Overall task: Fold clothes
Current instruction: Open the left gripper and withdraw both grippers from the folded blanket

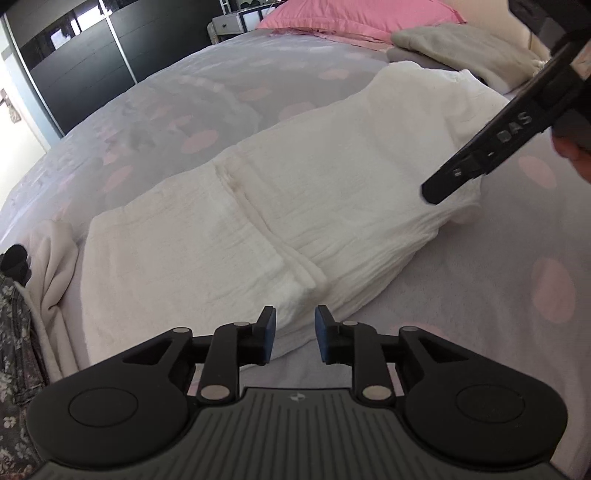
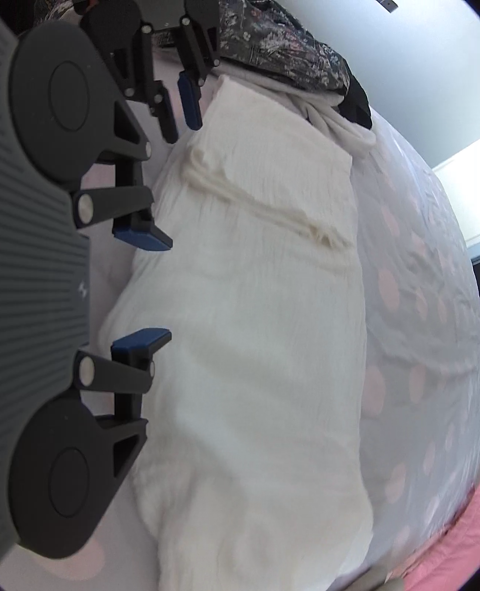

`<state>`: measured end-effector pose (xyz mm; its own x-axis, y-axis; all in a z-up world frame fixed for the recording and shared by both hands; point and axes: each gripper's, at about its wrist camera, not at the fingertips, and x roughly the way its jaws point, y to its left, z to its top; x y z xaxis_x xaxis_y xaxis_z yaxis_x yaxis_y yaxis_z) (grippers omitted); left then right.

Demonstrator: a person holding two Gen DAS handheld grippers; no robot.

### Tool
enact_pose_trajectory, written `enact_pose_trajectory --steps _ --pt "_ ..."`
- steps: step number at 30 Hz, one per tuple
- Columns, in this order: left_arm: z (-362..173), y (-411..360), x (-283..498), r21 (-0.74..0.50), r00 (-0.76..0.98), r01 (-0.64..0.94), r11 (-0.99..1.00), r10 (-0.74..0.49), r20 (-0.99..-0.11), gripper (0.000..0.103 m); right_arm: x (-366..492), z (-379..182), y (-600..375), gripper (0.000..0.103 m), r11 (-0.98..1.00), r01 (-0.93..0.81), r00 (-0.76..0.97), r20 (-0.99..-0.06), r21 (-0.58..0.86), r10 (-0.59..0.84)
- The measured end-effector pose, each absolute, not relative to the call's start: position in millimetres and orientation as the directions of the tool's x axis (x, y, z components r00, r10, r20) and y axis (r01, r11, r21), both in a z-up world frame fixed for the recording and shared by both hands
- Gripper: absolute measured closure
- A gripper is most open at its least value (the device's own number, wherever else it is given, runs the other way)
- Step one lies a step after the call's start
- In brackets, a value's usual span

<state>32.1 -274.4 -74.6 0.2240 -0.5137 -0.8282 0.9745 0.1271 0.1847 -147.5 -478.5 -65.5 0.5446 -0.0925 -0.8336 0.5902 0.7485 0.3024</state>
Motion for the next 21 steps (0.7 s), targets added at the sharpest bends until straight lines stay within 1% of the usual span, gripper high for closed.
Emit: enact_pose_trajectory --steps 1,3,6,9,12,17,19,21 --pt "-70 -273 37 0.187 0.236 0.971 0.147 -0.499 -0.834 0.077 -138 -65 -479 0.053 0.745 0.590 0.541 -0.837 0.311 -0.079" --pt "-63 -265 51 0.192 0.271 0.960 0.206 -0.487 -0.830 0.076 -118 -65 -483 0.053 0.732 0.590 0.543 -0.838 0.342 -0.046" --pt "-56 -251 81 0.156 0.296 0.939 0.305 -0.493 -0.818 0.070 -89 -69 -491 0.053 0.704 0.587 0.552 -0.834 0.400 0.014" --pt "-62 -242 108 0.130 0.316 0.915 0.382 -0.478 -0.820 0.070 -65 -74 -500 0.053 0.673 0.590 0.567 -0.822 0.446 0.048" --pt "-68 -238 127 0.135 0.346 0.888 0.440 -0.444 -0.826 0.070 -41 -79 -507 0.054 0.657 0.582 0.585 -0.808 0.479 0.070" --pt "-68 -232 140 0.140 0.360 0.882 0.450 -0.449 -0.818 0.070 -5 -92 -517 0.055 0.634 0.595 0.579 -0.810 0.494 0.089" --pt "-69 -232 142 0.133 0.354 0.882 0.452 -0.449 -0.820 0.069 5 -99 -520 0.060 0.625 0.607 0.562 -0.821 0.490 0.098" --pt "-72 -234 142 0.128 0.347 0.884 0.449 -0.447 -0.824 0.069 13 -104 -519 0.061 0.627 0.615 0.545 -0.833 0.478 0.101"
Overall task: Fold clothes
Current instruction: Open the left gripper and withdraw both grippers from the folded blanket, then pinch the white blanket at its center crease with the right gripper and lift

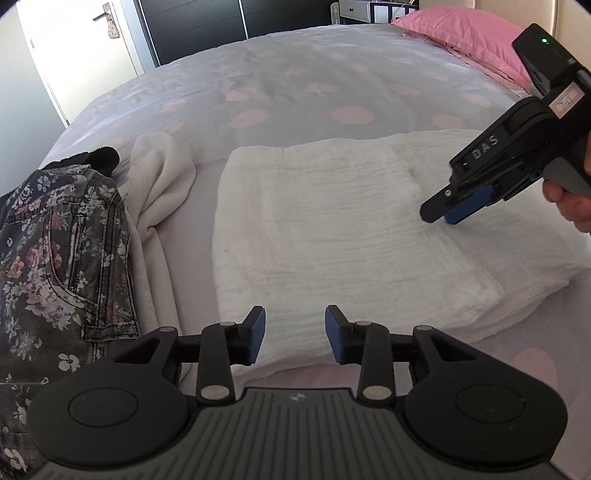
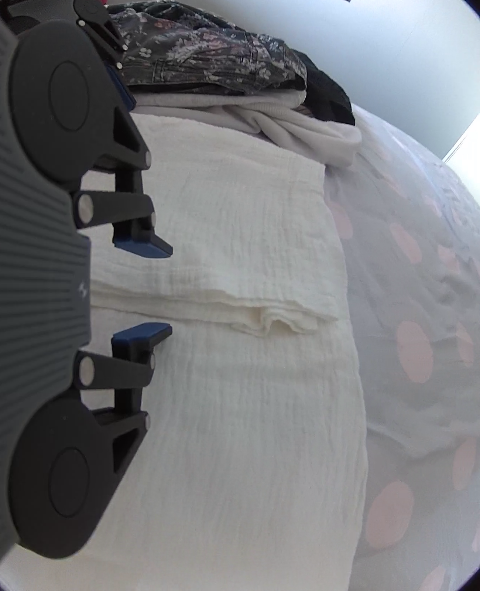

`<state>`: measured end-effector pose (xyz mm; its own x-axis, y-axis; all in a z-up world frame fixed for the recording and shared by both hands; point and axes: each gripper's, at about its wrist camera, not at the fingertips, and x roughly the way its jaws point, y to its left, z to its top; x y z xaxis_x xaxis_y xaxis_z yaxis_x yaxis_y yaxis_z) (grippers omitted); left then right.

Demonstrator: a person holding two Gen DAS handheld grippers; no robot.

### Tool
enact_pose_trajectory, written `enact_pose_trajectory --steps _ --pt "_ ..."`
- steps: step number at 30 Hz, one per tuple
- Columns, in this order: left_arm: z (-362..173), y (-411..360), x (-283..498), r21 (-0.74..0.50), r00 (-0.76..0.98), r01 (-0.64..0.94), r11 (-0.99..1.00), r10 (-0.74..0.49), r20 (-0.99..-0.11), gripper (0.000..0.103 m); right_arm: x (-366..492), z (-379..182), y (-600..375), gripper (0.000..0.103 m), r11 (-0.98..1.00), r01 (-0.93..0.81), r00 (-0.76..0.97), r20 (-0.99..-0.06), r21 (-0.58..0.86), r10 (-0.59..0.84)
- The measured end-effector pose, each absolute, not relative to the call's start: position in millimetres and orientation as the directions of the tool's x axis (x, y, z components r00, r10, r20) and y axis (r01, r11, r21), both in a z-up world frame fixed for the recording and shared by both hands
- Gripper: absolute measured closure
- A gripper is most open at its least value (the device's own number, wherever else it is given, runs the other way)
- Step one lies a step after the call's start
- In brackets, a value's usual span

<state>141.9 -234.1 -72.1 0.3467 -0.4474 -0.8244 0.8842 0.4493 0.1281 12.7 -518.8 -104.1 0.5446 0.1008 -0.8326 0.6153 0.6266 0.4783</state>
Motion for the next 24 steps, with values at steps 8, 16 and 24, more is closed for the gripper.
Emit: enact_pose_trajectory --steps 8,16,24 --pt "-82 -238 135 0.162 0.347 0.895 0.415 -0.422 -0.838 0.069 30 -114 -510 0.061 0.652 0.645 0.480 -0.875 0.398 0.060" --pt "-81 -234 138 0.133 0.332 0.886 0.445 -0.405 -0.852 0.067 43 -110 -499 0.085 0.708 0.634 0.459 -0.888 0.312 -0.020" --pt "-81 -234 138 0.155 0.345 0.884 0.441 -0.390 -0.854 0.066 33 -79 -497 0.093 0.716 0.625 0.498 -0.865 0.312 -0.058"
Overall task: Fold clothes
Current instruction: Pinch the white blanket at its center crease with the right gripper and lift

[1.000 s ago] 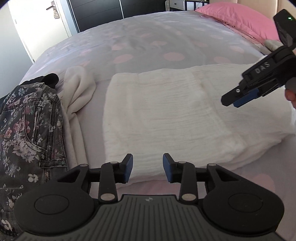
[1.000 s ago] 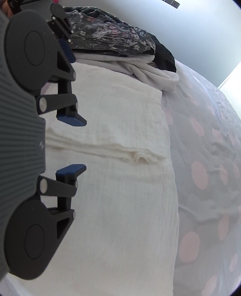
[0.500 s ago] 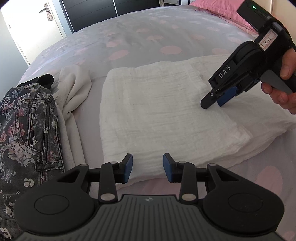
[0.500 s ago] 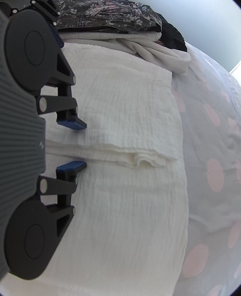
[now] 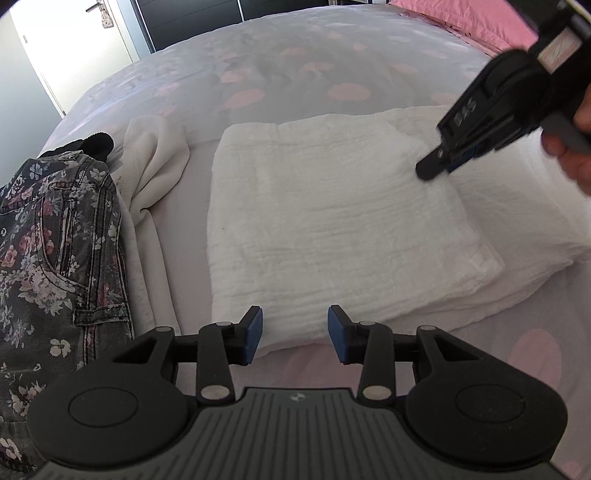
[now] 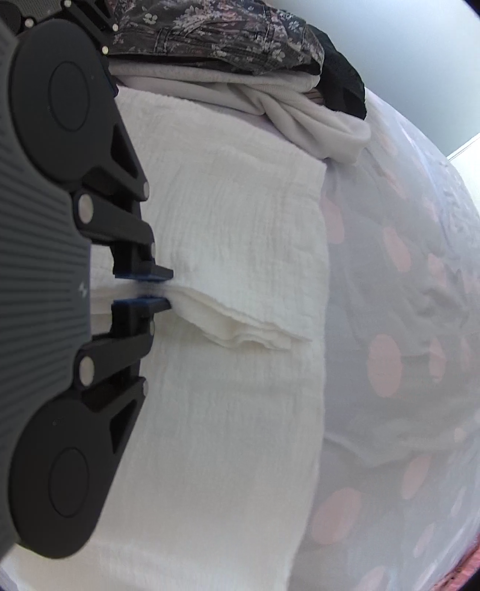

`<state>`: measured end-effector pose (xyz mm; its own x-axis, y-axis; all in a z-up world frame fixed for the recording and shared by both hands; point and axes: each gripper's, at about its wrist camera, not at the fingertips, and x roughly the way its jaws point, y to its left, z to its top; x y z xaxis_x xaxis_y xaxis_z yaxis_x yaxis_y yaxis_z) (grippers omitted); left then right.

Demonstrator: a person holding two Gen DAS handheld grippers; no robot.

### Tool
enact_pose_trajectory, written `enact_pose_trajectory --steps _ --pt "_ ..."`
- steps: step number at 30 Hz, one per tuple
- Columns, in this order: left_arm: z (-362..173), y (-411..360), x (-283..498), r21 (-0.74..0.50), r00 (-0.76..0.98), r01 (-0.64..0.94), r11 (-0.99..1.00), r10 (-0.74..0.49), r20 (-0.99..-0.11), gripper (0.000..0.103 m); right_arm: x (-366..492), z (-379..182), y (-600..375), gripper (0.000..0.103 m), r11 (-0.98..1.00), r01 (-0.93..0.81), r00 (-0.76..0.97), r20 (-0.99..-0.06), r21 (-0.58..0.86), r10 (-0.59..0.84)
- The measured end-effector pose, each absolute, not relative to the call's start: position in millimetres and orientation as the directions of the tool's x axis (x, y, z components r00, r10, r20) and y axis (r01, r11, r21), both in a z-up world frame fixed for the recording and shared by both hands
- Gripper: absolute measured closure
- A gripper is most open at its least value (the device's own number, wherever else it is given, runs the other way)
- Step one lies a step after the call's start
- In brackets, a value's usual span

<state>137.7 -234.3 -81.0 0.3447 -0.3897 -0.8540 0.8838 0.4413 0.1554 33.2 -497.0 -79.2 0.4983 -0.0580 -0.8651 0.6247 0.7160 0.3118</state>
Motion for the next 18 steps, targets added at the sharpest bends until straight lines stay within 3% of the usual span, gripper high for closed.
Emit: enact_pose_trajectory --steps 9,18 --pt "-75 -230 141 0.148 0.353 0.865 0.480 -0.371 -0.859 0.061 0 -15 -516 0.094 0.745 0.655 0.405 -0.890 0.123 -0.209" --pt "-71 -236 125 0.174 0.364 0.874 0.455 -0.373 -0.853 0.061 -102 32 -577 0.094 0.694 0.720 0.297 -0.894 -0.021 -0.335"
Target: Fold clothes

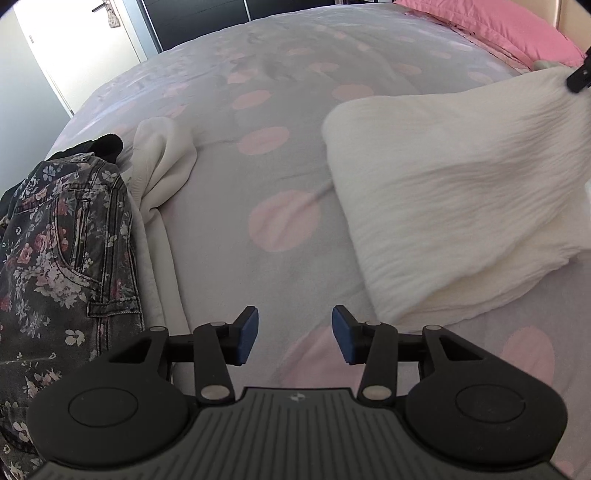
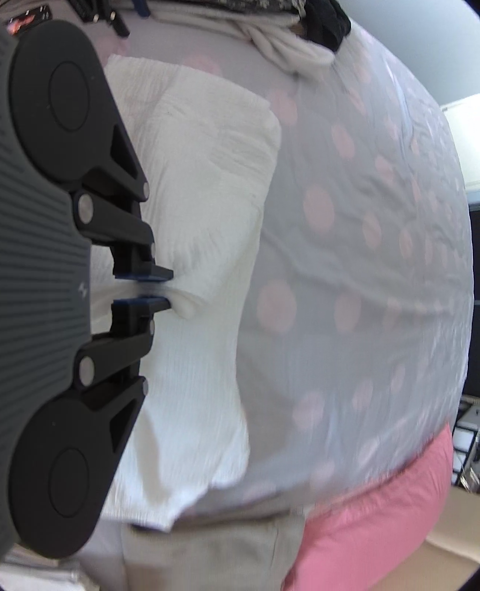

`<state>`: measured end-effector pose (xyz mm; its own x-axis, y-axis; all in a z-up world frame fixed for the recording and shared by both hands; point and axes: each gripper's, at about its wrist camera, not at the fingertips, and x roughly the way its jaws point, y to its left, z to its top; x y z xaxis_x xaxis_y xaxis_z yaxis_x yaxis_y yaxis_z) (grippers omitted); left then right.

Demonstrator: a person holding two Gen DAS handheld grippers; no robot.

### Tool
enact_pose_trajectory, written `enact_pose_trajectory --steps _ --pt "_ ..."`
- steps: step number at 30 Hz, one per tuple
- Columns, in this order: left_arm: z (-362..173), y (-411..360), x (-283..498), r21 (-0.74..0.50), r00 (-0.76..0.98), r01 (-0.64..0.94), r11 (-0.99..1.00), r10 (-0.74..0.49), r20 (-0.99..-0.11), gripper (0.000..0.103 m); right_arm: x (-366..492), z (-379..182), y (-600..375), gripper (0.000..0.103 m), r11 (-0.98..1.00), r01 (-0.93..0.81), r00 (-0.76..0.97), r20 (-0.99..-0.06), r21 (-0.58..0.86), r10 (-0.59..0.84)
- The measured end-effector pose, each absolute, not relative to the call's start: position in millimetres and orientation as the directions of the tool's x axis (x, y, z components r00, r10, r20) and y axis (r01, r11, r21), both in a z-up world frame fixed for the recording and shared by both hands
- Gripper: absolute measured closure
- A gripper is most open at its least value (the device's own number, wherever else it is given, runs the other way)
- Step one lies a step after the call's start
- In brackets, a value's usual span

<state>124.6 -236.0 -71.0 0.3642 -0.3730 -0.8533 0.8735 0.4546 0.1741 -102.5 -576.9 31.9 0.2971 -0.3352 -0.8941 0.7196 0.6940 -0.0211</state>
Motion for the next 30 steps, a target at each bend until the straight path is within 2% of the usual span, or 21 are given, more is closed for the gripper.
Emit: enact_pose_trajectory --steps 12,20,23,26,28,30 --pt "-76 -260 95 0.209 0.358 0.902 0.378 -0.383 -0.852 0.061 -218 45 -666 0.094 0.559 0.821 0.164 -0.888 -0.118 -0.429" --pt "-78 -290 77 0.143 0.292 0.929 0.342 -0.437 -0.851 0.059 -264 -2 -713 0.094 0.442 0.884 0.056 -0.902 -0.155 -0.429" --pt "-81 -304 74 0.100 0.266 0.927 0.362 -0.447 -0.854 0.059 -273 -27 -723 0.093 0.407 0.906 0.073 -0.906 -0.114 -0.417" --pt "-83 -316 77 0.012 0.224 0.912 0.411 -0.472 -0.853 0.059 -279 -46 -725 0.085 0.391 0.915 0.077 -0.903 -0.104 -0.422" --pt "-85 -321 80 -0.044 0.200 0.893 0.447 -0.485 -0.851 0.057 -285 -51 -722 0.071 0.383 0.917 0.082 -0.892 -0.108 -0.446" --pt "-88 -323 85 -0.108 0.175 0.864 0.492 -0.496 -0.851 0.055 -297 -49 -717 0.065 0.369 0.926 0.106 -0.880 -0.082 -0.462"
